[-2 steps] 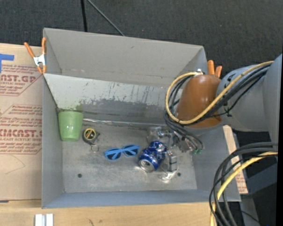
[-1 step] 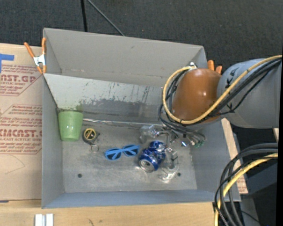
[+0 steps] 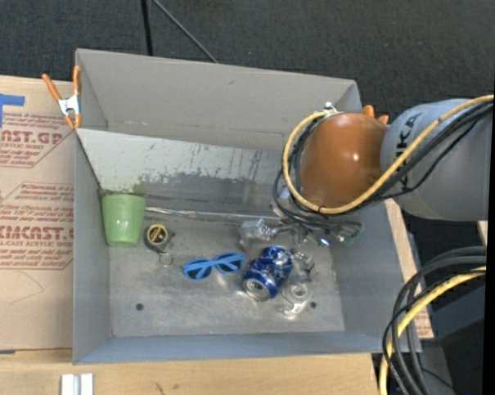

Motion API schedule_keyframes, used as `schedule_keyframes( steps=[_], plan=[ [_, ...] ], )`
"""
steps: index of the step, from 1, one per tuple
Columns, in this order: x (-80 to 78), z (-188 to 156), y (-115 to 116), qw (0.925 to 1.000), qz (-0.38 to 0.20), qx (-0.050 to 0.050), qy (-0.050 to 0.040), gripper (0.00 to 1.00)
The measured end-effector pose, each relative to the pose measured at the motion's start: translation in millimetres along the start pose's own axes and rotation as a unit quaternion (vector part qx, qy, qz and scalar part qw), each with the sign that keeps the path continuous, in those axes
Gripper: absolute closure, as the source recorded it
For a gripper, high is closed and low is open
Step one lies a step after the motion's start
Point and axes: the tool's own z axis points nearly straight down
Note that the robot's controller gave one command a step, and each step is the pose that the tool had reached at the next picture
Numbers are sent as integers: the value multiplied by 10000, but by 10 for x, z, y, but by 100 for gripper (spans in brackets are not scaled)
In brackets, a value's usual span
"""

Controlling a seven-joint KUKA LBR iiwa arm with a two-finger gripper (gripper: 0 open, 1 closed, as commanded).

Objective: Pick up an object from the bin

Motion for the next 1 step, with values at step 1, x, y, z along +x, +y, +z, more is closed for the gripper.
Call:
schedule_keyframes(
  steps=[1],
  plan=[
    [-71, 339, -52, 9888, -1495, 6, -6, 0]
  ],
)
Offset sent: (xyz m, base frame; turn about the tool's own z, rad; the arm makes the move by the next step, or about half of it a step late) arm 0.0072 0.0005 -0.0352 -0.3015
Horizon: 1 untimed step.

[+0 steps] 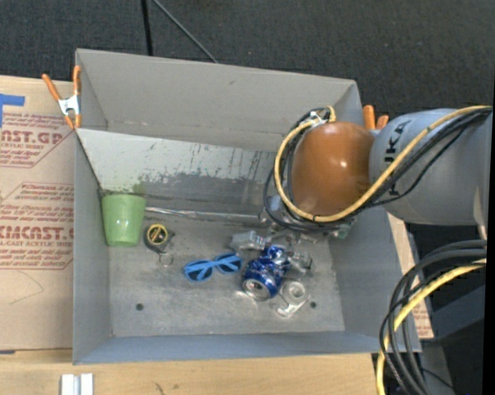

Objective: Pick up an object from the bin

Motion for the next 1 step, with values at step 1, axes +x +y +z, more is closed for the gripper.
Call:
schedule_keyframes(
  steps=[1],
  plan=[
    [-13, -11, -4, 10000, 13, 7, -14, 0]
  ],
)
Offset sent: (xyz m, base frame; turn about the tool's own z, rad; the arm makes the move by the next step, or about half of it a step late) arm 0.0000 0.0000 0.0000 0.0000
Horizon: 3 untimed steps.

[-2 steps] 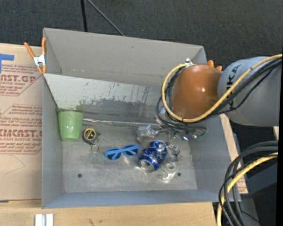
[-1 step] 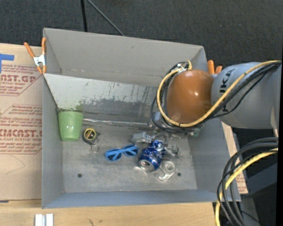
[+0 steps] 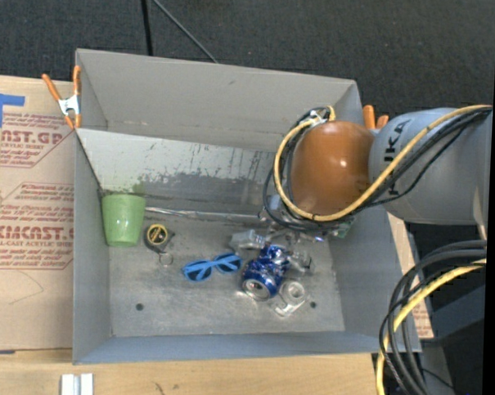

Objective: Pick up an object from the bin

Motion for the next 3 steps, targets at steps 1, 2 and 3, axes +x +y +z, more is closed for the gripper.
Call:
schedule_keyframes(
  steps=[1, 2, 3],
  plan=[
    [-10, -19, -15, 10000, 5, 26, -19, 100],
    [-35, -494, -24, 10000, 12, -1, 13, 100],
    [-54, -678, -25, 10000, 19, -13, 17, 100]
  ],
)
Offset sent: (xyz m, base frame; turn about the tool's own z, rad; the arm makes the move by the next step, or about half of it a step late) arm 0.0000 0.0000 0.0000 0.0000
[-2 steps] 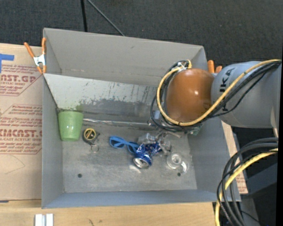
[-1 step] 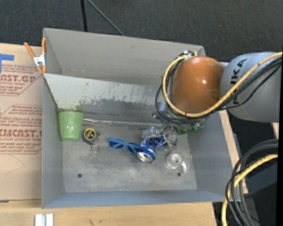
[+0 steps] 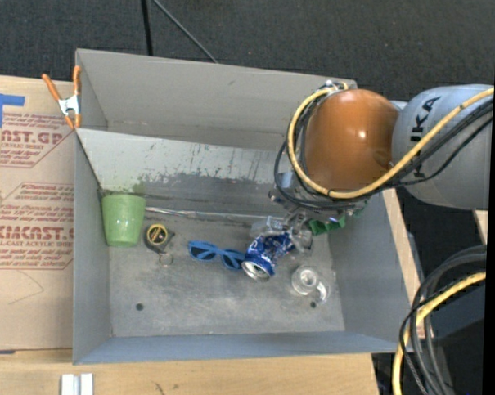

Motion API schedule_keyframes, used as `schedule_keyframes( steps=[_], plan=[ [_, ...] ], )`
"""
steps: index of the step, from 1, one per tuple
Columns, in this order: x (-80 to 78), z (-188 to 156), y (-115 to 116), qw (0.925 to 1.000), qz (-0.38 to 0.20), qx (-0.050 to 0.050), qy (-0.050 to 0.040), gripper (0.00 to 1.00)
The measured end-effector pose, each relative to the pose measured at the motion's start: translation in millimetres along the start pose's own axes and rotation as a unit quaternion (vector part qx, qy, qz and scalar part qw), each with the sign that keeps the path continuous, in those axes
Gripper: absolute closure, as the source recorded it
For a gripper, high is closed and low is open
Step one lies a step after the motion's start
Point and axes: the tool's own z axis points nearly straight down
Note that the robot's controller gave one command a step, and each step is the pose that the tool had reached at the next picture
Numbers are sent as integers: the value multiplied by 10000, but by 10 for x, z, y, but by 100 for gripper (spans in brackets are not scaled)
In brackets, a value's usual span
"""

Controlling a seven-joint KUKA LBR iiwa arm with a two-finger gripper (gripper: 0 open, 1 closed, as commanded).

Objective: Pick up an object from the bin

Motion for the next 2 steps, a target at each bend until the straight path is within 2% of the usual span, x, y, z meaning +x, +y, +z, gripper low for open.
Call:
schedule_keyframes(
  steps=[1, 2],
  plan=[
    [-15, -18, 3, 10000, 6, -9, 0, 100],
    [-40, -603, -6, 10000, 14, 21, -8, 100]
  ],
)
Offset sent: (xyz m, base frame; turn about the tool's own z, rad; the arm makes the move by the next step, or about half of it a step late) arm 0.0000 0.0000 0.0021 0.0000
